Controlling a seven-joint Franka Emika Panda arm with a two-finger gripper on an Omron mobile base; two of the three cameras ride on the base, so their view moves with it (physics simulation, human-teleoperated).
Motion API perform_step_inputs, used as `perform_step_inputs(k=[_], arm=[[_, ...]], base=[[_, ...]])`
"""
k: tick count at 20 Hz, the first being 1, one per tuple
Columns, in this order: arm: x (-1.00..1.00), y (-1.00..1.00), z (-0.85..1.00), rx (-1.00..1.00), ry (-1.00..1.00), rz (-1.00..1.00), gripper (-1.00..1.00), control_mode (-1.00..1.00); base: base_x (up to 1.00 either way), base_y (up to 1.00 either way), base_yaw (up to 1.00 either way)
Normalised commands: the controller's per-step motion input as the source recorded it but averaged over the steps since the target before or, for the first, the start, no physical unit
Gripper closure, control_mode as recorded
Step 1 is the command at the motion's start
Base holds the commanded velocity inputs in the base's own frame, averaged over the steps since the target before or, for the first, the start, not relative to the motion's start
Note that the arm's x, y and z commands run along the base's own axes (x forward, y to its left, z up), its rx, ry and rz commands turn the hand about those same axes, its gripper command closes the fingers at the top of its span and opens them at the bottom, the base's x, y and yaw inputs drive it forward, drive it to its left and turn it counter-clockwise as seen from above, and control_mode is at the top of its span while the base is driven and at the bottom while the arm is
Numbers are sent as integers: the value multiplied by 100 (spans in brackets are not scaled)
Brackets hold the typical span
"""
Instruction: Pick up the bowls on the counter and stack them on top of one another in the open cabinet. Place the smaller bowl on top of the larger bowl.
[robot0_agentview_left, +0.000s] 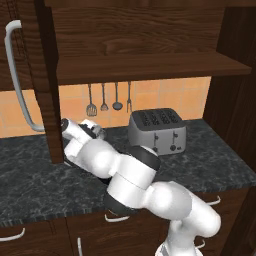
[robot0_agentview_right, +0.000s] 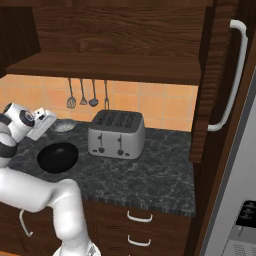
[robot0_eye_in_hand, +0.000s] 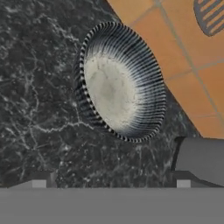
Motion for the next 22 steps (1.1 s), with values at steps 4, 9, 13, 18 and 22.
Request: perform_step_inputs(k=[4,9,13,18,22], arm=[[42,3,-24,-1,10,0,-100,-100],[47,21,-28,0,9,0,-100,-100],[40,38,-47,-2,15,2,-100,-100],[21,14,-19,-2,6,1,100,-100],[-4,1,1,0,-1,0,100,-100]], base=[[0,0,0],[0,0,0],[0,0,0],[0,0,0],[0,0,0]])
